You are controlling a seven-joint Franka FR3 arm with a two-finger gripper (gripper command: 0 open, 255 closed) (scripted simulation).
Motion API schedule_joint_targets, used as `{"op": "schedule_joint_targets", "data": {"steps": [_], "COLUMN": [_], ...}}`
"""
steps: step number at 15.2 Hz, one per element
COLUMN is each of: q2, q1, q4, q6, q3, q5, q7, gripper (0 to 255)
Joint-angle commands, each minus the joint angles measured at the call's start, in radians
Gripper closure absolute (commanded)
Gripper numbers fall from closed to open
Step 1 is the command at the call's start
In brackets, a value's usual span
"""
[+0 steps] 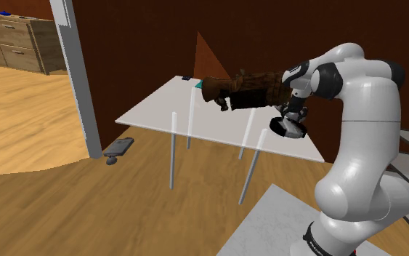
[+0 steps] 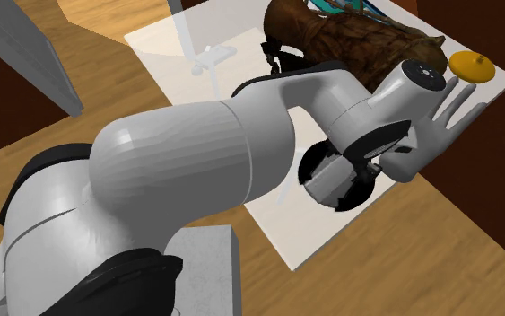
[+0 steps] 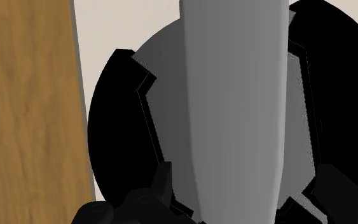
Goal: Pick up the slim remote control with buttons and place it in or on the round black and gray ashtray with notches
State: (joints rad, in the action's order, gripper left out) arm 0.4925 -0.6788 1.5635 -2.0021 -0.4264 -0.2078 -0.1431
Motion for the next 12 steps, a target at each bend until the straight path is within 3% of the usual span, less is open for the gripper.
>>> {"op": "schedule_joint_targets", "data": {"steps": [1,4,12], "q2": [-0.010,-0.033,-0.033], "q1": [0.001,0.000,0.000], "q4": [-0.019,-0.081,-0.081], "q6": [0.028,0.111,0.110], "q3": [-0.003,-0.010,-0.010], "q5": [0.005,0.018,0.018], "q7": [0.004,0.012,0.012], "gripper": [0,0,0]}}
